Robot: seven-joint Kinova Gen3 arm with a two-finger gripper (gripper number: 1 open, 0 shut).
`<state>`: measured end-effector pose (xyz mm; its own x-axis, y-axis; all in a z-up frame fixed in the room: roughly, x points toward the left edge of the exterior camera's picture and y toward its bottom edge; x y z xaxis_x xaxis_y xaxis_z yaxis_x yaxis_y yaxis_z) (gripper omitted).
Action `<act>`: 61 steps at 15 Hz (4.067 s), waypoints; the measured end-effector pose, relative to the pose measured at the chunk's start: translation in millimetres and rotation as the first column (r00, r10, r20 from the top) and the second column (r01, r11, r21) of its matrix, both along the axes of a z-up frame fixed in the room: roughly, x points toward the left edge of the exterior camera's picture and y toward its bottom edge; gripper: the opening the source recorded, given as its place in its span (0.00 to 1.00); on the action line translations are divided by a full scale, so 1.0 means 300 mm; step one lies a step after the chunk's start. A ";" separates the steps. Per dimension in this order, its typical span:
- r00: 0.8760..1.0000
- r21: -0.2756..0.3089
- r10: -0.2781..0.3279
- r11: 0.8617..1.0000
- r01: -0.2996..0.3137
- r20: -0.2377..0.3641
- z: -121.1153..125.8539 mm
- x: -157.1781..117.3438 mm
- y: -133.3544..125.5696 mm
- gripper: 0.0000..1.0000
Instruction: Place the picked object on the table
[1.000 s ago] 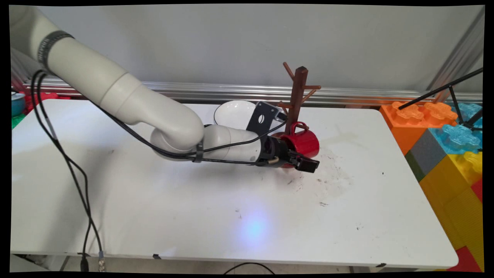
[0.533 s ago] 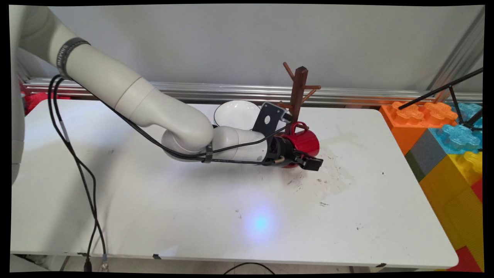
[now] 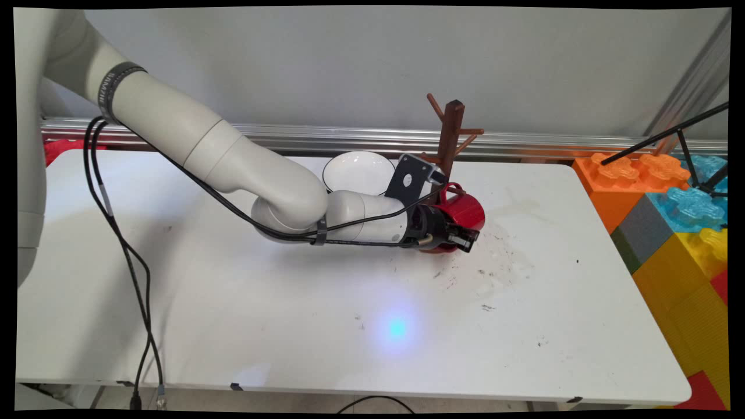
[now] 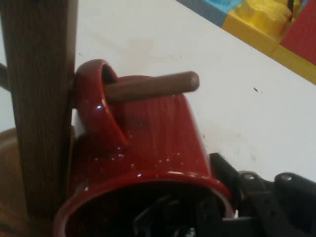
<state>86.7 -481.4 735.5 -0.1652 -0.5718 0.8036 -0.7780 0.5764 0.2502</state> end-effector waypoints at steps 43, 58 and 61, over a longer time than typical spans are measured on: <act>0.863 -0.014 -0.427 0.894 0.447 0.270 0.570 0.388 0.309 0.00; 0.536 0.314 -0.586 0.798 0.515 0.608 0.521 0.573 0.292 0.00; 0.504 0.362 -0.602 0.788 0.497 0.619 0.473 0.532 0.272 0.00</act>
<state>246.4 -399.8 877.4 -0.9349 -0.2507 0.2512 -0.2823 0.9543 -0.0982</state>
